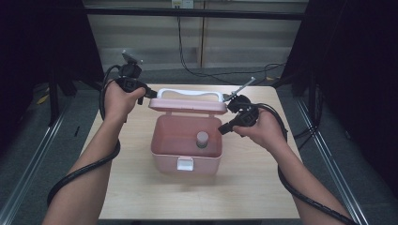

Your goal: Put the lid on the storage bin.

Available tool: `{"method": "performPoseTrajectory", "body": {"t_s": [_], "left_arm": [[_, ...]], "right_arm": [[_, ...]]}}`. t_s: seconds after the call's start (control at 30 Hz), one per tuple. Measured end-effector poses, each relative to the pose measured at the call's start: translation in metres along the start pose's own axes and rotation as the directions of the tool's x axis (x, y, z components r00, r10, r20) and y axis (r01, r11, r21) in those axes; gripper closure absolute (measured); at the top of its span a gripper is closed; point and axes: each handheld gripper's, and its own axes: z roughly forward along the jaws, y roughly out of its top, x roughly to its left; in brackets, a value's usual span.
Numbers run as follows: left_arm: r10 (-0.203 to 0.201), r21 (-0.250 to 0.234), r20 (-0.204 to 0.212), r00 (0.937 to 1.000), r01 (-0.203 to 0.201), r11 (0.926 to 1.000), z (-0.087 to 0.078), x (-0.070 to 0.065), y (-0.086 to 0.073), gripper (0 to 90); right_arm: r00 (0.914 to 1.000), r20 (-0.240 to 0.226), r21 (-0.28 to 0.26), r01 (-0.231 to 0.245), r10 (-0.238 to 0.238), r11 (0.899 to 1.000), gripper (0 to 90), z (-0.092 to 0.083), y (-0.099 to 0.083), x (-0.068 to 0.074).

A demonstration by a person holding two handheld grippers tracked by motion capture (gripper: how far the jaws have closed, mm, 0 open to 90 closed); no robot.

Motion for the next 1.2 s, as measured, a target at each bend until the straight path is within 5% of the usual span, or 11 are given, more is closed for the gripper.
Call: {"method": "performPoseTrajectory", "body": {"t_s": [0.5,0.9,1.2], "left_arm": [[-0.012,0.001,-0.005,0.9999,0.012,0.9999,0.003,0.006,-0.008,82.3],[-0.011,-0.062,-0.063,0.998,0.007,0.9981,0.003,0.021,-0.02,49.6],[-0.008,-0.066,-0.075,0.9972,0.003,0.9978,0.005,0.035,-0.034,42.9]], "right_arm": [[0.9997,0.003,-0.012,0.026,-0.026,1.0,90.0,0.001,0.002,0.004],[0.9994,-0.005,-0.028,0.035,-0.035,0.999,90.0,0.003,-0.003,0.003],[0.9992,-0.009,-0.024,0.039,-0.039,0.999,90.0,0.005,-0.006,0.004]]}}
